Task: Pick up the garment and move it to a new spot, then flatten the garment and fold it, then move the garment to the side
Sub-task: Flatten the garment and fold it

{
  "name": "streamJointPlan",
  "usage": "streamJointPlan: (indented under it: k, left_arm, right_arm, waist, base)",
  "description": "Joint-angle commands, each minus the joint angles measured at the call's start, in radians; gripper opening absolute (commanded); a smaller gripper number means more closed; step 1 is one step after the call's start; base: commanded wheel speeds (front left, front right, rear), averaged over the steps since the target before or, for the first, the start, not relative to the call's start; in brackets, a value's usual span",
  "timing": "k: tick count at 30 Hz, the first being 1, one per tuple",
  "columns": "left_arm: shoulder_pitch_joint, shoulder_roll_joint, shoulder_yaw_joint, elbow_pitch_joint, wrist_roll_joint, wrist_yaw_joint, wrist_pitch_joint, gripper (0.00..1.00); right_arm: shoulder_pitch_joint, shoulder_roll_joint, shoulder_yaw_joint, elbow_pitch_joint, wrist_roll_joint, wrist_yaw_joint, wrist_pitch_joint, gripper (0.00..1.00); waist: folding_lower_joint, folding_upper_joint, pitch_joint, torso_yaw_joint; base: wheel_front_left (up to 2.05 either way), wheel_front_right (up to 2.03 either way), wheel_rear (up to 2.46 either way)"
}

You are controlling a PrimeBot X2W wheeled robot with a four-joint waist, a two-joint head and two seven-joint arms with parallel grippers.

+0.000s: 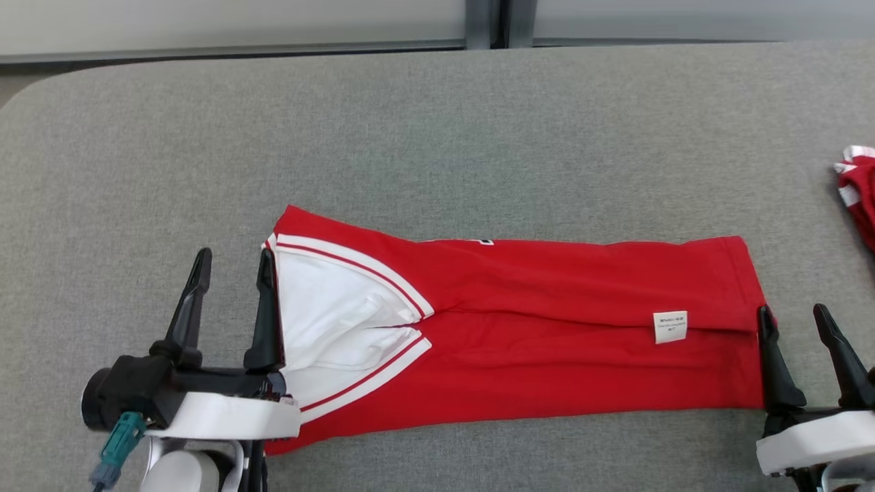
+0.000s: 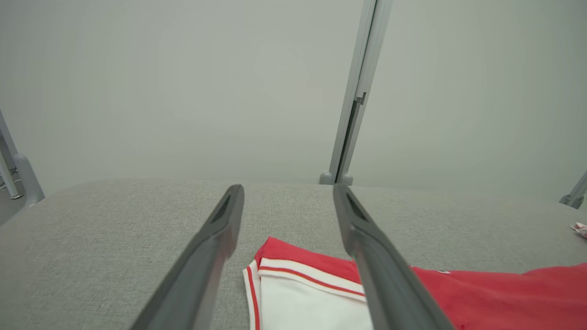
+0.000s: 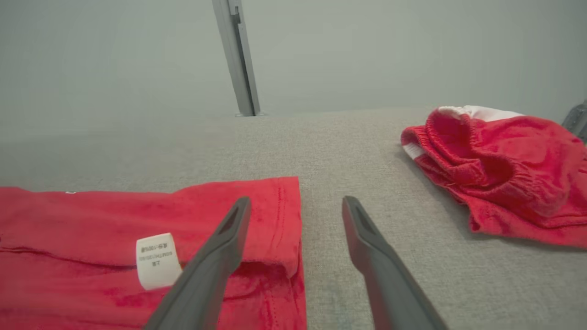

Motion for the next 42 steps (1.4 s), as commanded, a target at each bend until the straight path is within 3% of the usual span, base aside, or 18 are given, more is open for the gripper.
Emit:
streamJointPlan:
  k: [1, 9, 10, 11, 20, 29, 32, 36, 42]
  left_arm:
    - [-0.036, -0.002, -0.004, -0.003, 0.001, -0.006, -0.007, 1.00]
    - [-0.086, -0.022, -0.004, 0.020, 0.007, -0.014, -0.015, 1.00]
    - [-0.088, -0.023, -0.001, 0.021, 0.007, -0.014, -0.016, 1.00]
    - [-0.087, -0.024, 0.003, 0.022, 0.008, -0.015, -0.016, 1.00]
    - [-0.074, -0.023, 0.039, 0.001, 0.025, -0.017, -0.017, 1.00]
    - [-0.051, -0.029, 0.052, -0.002, 0.039, -0.025, -0.016, 1.00]
    - [-0.043, -0.031, 0.054, 0.003, 0.039, -0.025, -0.016, 1.00]
    - [-0.032, -0.033, 0.056, 0.008, 0.040, -0.026, -0.016, 1.00]
    - [-0.025, -0.033, 0.052, 0.014, 0.039, -0.026, -0.016, 1.00]
  right_arm:
    - [-0.037, -0.012, 0.000, 0.055, 0.013, 0.000, -0.001, 1.00]
    - [-0.078, -0.002, 0.098, 0.280, 0.086, 0.001, 0.008, 0.98]
    - [-0.071, 0.003, 0.117, 0.300, 0.098, 0.003, 0.017, 0.45]
    - [-0.070, 0.007, 0.130, 0.313, 0.107, 0.003, 0.014, 0.00]
    - [-0.097, -0.039, 0.130, 0.329, 0.152, -0.002, -0.044, 0.00]
    - [-0.105, -0.146, -0.037, 0.346, 0.156, -0.001, -0.104, 0.00]
    - [-0.101, -0.155, -0.057, 0.342, 0.150, -0.001, -0.103, 0.00]
    - [-0.119, -0.143, -0.039, 0.253, 0.126, -0.001, -0.073, 0.00]
    - [-0.155, -0.063, 0.075, -0.008, 0.067, 0.000, 0.069, 0.00]
  waist:
    - [0.0000, 0.0000, 0.055, 0.037]
    - [0.0000, 0.0000, 0.102, 0.072]
    - [0.0000, 0.0000, 0.104, 0.073]
    - [0.0000, 0.0000, 0.104, 0.072]
    - [0.0000, 0.0000, 0.094, 0.040]
    - [0.0000, 0.0000, 0.053, 0.014]
    - [0.0000, 0.0000, 0.033, 0.008]
    - [0.0000, 0.0000, 0.009, -0.002]
    - [0.0000, 0.0000, -0.016, -0.012]
  base:
    - [0.00, 0.00, 0.00]
    - [0.00, 0.00, 0.00]
    - [0.00, 0.00, 0.00]
    - [0.00, 0.00, 0.00]
    - [0.00, 0.00, 0.00]
    - [0.00, 0.00, 0.00]
    - [0.00, 0.00, 0.00]
    - [0.00, 0.00, 0.00]
    - [0.00, 0.00, 0.00]
